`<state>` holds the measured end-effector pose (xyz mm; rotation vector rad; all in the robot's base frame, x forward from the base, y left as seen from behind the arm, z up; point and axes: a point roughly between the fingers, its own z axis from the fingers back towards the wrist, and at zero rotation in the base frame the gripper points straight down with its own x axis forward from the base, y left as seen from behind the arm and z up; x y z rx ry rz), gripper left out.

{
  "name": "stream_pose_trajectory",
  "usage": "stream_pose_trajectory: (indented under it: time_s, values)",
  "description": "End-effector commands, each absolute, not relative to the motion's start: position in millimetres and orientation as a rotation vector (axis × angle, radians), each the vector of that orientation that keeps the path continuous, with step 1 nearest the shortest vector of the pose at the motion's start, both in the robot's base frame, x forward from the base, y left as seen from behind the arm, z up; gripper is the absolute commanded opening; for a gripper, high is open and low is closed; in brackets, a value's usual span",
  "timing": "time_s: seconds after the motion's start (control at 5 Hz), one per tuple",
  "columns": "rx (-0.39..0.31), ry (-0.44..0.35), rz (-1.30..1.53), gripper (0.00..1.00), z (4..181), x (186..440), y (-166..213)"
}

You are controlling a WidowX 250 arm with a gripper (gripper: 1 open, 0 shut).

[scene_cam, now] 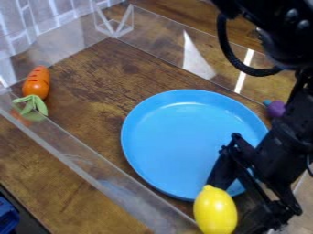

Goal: Remove the lemon from the blue tray and put it on the table

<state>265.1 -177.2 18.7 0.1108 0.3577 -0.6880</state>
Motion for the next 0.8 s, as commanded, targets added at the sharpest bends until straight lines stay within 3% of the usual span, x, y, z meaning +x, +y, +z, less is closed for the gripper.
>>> stream_pose_trajectory:
  time_s: [0.0, 0.2, 0.6]
  values:
    - [0.097, 0.343, -0.712, 1.00, 24.8, 272.2, -176.0]
    - [0.104, 0.351, -0.714, 0.00, 24.4, 273.9, -175.4]
    - [0.125, 0.349, -0.730, 0.00, 28.8, 275.2, -174.7]
